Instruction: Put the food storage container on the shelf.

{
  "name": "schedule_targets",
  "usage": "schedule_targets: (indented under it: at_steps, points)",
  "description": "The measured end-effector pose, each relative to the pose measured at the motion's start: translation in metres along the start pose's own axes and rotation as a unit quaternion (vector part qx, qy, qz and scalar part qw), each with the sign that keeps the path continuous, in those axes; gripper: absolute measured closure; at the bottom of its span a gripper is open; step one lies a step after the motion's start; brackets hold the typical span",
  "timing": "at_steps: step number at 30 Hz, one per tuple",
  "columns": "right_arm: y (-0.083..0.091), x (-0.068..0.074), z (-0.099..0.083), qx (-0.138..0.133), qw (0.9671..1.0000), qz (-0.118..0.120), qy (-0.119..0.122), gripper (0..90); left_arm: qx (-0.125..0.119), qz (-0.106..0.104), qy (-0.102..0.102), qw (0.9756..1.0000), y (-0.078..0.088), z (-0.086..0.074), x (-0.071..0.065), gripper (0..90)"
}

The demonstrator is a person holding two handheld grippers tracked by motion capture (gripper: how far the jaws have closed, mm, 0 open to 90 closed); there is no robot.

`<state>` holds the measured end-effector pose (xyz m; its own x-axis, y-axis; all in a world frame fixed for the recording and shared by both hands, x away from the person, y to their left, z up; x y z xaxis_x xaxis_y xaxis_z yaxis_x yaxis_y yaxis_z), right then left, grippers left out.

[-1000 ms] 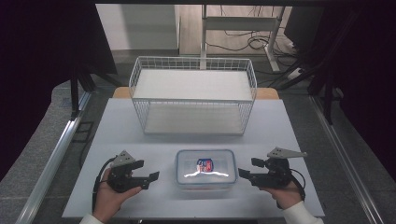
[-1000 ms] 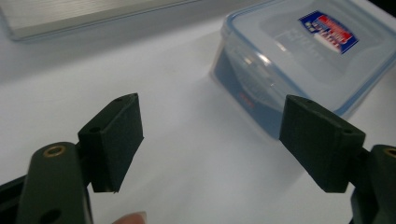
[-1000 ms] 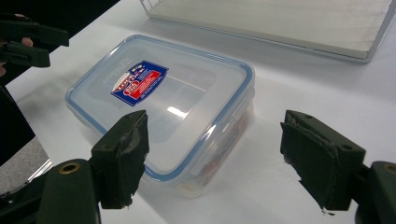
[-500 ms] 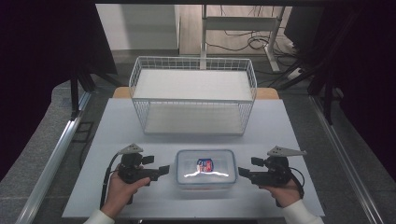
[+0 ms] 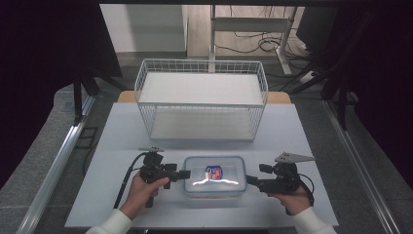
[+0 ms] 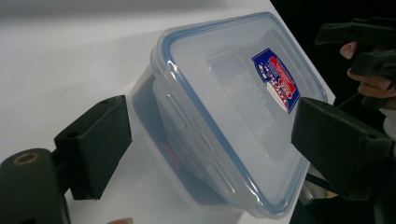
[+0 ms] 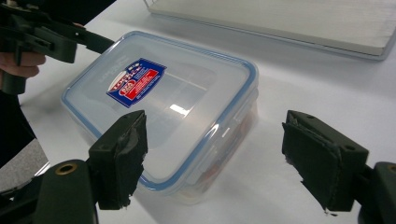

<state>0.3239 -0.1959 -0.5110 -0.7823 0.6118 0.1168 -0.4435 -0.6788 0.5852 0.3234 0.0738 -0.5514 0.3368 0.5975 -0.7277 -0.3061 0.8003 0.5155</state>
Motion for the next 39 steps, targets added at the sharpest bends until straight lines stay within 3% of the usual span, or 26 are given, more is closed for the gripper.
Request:
schedule_targets:
  at_steps: [14,25,32,35,39]
  points:
    - [-0.005,0.0,-0.001,0.008,1.0,0.004,0.0,22.1,0.038,-0.028,0.019,0.9987,-0.017,-0.006,0.001,17.6]
    - [-0.017,0.0,-0.006,0.025,0.9993,0.024,-0.011,19.2,0.039,-0.031,0.02,0.9986,-0.015,-0.007,0.001,26.2]
    - [-0.041,-0.001,-0.005,0.041,0.9943,0.077,-0.061,14.2,0.04,-0.022,0.017,0.9988,-0.014,-0.008,0.001,29.4]
    - [-0.048,-0.001,-0.004,0.047,0.993,0.083,-0.07,13.7,0.041,-0.02,0.015,0.9988,-0.014,-0.008,0.001,30.0]
    - [-0.058,-0.001,-0.008,0.064,0.9884,0.105,-0.089,12.0,0.04,-0.018,0.015,0.9989,-0.014,-0.008,0.002,31.0]
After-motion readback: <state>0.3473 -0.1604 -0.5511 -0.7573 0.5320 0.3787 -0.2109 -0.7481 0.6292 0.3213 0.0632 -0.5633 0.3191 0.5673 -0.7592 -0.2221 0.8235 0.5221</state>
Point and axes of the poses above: each handheld gripper's, and its own axes: y roughly backward along the jaws, z roughly out of its top, x roughly to its left, the point moved 9 cm from there along -y, roughly forward along the jaws, and after that the axes turned 12 degrees about y, right-handed, at the moved point
